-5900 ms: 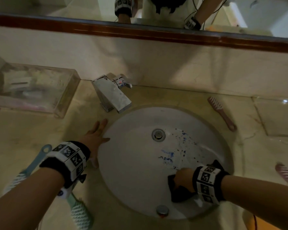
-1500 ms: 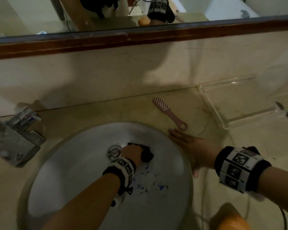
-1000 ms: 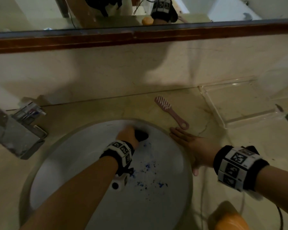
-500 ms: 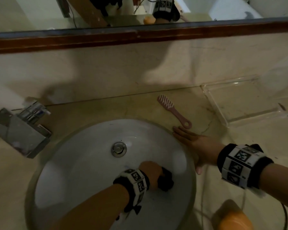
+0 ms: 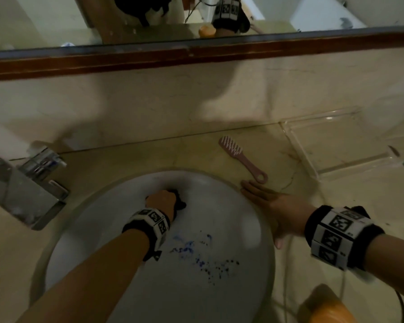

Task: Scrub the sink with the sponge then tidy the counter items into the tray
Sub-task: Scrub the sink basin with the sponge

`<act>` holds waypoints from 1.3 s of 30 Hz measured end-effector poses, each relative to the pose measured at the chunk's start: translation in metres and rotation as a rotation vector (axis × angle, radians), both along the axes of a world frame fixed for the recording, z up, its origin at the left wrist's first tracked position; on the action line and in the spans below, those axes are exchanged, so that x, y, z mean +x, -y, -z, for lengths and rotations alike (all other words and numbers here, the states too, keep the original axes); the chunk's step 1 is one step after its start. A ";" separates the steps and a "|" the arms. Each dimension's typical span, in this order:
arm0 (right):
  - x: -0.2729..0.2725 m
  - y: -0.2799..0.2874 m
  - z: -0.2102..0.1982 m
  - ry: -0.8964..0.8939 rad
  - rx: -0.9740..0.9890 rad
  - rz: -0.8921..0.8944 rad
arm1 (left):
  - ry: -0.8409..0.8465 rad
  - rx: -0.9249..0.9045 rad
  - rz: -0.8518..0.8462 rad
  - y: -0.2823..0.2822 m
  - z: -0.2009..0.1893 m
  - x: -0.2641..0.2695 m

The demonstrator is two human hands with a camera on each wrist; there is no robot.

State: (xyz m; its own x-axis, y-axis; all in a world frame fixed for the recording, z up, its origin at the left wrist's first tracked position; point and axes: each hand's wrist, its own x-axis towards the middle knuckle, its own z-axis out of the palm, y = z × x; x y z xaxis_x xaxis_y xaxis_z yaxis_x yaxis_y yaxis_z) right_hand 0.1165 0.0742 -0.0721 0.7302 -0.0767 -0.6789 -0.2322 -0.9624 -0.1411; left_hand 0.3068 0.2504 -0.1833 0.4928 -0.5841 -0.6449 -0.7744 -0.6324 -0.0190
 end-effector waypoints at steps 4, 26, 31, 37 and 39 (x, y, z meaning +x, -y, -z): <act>-0.001 0.002 0.005 0.009 0.005 0.017 | -0.086 0.018 0.000 0.011 0.013 -0.015; -0.001 0.002 0.004 0.046 0.031 0.005 | -0.442 -0.400 0.166 0.027 -0.016 -0.048; 0.000 0.002 0.005 0.008 -0.008 -0.026 | -0.383 -0.405 0.434 0.039 -0.020 -0.075; 0.000 0.004 0.007 0.022 0.034 0.010 | -0.562 -0.281 0.577 -0.008 0.023 -0.137; 0.000 0.004 0.006 0.021 0.033 0.018 | -0.509 -0.271 0.738 -0.026 0.036 -0.139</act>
